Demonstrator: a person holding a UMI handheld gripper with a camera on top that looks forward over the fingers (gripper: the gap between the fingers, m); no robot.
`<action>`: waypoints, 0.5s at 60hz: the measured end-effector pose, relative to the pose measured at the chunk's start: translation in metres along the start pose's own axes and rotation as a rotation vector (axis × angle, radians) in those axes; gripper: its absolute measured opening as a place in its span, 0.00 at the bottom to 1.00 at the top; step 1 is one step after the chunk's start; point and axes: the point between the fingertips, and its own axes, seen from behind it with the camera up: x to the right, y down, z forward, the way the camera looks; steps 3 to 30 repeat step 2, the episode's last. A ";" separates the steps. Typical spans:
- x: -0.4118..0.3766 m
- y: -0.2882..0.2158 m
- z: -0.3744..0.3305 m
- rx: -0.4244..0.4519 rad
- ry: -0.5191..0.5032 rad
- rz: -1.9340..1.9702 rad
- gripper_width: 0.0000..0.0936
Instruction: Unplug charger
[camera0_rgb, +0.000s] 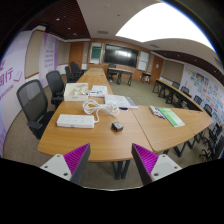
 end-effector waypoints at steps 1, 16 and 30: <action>0.000 -0.001 0.000 0.003 0.000 0.001 0.91; 0.000 -0.002 -0.001 0.006 0.000 0.001 0.91; 0.000 -0.002 -0.001 0.006 0.000 0.001 0.91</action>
